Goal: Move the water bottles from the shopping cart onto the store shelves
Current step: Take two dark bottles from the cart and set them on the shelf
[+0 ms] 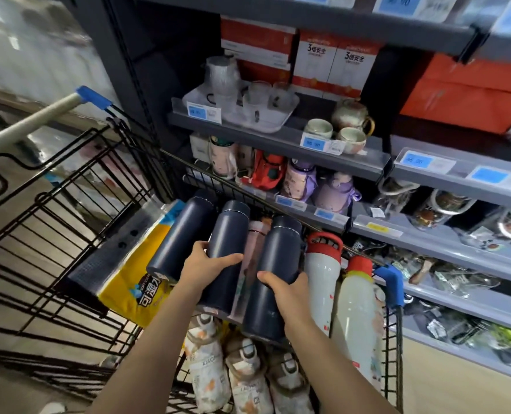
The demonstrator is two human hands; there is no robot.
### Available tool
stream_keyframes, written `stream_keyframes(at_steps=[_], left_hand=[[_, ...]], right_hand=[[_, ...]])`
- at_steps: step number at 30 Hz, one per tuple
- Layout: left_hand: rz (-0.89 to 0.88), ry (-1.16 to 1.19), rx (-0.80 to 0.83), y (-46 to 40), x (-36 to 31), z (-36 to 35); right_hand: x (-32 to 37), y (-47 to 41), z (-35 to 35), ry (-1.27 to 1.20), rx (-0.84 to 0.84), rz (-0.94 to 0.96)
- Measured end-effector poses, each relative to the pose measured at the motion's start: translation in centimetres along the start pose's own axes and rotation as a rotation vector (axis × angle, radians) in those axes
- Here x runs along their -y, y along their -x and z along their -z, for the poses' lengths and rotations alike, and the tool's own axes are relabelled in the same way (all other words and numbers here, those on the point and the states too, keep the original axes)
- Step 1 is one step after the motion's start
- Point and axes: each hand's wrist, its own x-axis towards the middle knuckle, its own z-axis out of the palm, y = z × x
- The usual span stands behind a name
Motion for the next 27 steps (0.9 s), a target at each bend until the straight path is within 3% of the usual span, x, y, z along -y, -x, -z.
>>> stream_keyframes(at_steps=[7, 16, 24, 27], left_hand=[[-0.201, 0.111, -0.159, 4.1, -0.2, -0.7], [-0.499, 0.210, -0.325, 14.0, -5.3, -5.4], [-0.674, 0.355, -0.334, 24.8, -11.4, -20.9], [-0.749, 0.421, -0.279, 28.5, -15.3, -27.8]], right_hand=[[2.1, 2.0, 3.5, -0.138, 0.143, 0.148], [5.6, 5.0, 12.3, -0.329, 0.273, 0.284], [8.1, 6.3, 32.7, -0.252, 0.253, 0.547], [9.9, 6.9, 41.6, -0.229, 0.146, 0.672]])
